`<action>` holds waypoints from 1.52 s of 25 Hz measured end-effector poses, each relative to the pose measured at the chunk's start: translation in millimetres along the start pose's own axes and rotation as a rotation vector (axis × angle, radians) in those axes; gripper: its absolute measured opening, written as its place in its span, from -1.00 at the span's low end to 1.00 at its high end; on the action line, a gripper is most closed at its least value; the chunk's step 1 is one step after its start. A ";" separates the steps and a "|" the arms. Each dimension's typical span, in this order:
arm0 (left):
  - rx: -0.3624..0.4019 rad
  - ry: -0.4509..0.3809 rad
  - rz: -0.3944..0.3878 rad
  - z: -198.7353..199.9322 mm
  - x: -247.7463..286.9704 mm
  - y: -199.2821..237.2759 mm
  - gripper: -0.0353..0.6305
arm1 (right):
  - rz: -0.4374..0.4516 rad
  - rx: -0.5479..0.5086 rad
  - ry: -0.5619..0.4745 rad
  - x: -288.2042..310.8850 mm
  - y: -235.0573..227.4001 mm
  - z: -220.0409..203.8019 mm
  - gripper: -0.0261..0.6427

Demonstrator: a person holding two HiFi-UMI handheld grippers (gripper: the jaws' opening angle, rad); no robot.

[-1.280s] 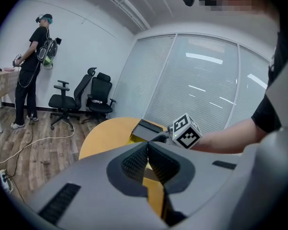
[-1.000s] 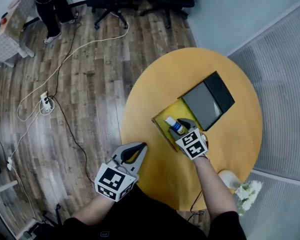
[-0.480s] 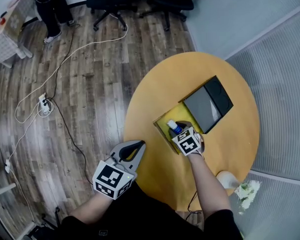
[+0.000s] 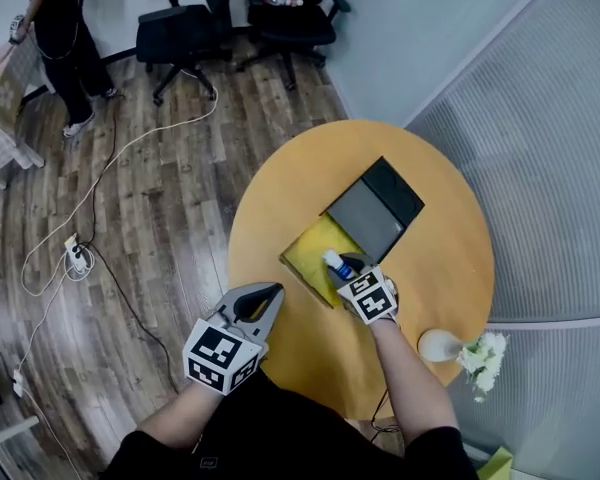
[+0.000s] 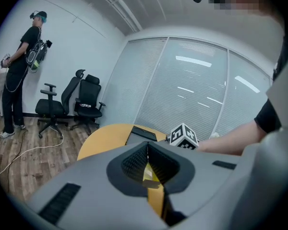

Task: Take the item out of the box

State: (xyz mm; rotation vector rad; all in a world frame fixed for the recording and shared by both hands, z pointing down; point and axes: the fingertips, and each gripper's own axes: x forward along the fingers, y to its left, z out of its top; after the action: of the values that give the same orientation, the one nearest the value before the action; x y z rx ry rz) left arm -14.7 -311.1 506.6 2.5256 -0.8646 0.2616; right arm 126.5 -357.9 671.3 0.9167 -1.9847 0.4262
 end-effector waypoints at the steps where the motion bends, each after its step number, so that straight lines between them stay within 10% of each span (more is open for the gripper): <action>1: 0.012 -0.001 -0.013 3.4 2.3 -7.9 -0.85 | -0.001 0.009 -0.022 -9.5 0.2 2.0 -0.47; 18: 0.212 -0.008 -0.068 47.3 10.9 -109.7 -0.85 | 0.057 0.231 -0.510 -173.5 21.4 8.7 -0.48; 38: 0.246 -0.057 -0.062 61.0 13.2 -176.8 -0.85 | 0.009 0.368 -0.999 -381.3 27.2 -31.0 -0.49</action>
State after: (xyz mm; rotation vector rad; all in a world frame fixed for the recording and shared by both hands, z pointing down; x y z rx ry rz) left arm 107.0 -223.6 394.0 2.7944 -0.8170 0.2935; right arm 252.9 -153.7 372.3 1.5543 -2.8569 0.3745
